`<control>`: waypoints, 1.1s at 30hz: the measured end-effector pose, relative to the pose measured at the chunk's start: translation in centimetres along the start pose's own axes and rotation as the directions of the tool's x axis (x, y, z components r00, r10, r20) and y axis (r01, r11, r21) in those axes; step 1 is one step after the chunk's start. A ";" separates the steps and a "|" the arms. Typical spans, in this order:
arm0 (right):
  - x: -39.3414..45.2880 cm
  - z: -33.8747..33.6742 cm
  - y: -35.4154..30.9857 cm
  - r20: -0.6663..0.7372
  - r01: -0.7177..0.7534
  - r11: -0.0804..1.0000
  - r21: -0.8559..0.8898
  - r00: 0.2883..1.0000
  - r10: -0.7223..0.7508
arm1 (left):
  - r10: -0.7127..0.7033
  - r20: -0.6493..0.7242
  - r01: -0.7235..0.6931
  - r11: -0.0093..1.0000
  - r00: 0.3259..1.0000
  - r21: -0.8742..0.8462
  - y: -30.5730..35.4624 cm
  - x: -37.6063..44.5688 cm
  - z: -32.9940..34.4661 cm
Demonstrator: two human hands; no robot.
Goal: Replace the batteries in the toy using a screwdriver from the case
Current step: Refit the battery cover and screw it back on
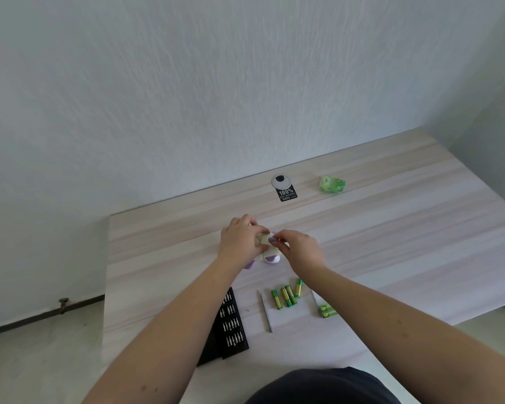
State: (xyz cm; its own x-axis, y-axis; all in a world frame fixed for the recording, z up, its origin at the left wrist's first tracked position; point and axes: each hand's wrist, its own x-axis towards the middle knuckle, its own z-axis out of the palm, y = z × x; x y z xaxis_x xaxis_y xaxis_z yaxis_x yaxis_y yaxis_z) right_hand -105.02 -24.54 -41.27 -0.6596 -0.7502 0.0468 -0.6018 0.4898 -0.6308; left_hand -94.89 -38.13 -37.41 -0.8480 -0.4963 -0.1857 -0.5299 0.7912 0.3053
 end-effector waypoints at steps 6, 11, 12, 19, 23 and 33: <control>0.2 0.2 0.5 -0.019 0.064 0.995 -0.082 0.998 -0.066 | 0.006 -0.012 -0.006 1.000 1.000 -0.013 -0.2 -0.1 0.3; 0.2 0.5 0.7 -0.034 0.097 0.989 -0.112 0.994 -0.101 | 0.006 -0.033 -0.008 0.999 0.999 -0.040 -0.3 -0.1 0.5; 0.2 0.6 0.7 -0.046 0.115 0.988 -0.106 0.992 -0.121 | 0.006 -0.033 -0.007 0.999 0.999 -0.037 -0.3 -0.1 0.5; 0.1 1.2 1.0 -0.126 0.218 0.972 -0.092 0.965 -0.228 | 0.008 -0.046 -0.010 0.999 0.999 -0.033 -0.4 -0.3 0.6; 0.1 1.5 1.0 -0.187 0.234 0.968 -0.089 0.951 -0.247 | 0.007 -0.043 -0.008 1.000 0.999 -0.028 -0.4 -0.3 0.6; 0.4 1.3 1.9 -0.163 0.356 0.930 -0.093 0.916 -0.367 | 0.014 -0.012 -0.014 1.000 1.000 -0.024 -0.1 -0.5 0.1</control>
State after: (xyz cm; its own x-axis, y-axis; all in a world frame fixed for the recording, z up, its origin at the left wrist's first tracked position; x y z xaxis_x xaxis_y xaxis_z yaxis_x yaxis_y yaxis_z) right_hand -105.87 -24.50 -43.51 -0.4566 -0.7944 0.4005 -0.8362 0.2296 -0.4980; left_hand -94.43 -37.95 -37.46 -0.8550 -0.4899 -0.1702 -0.5179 0.7891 0.3303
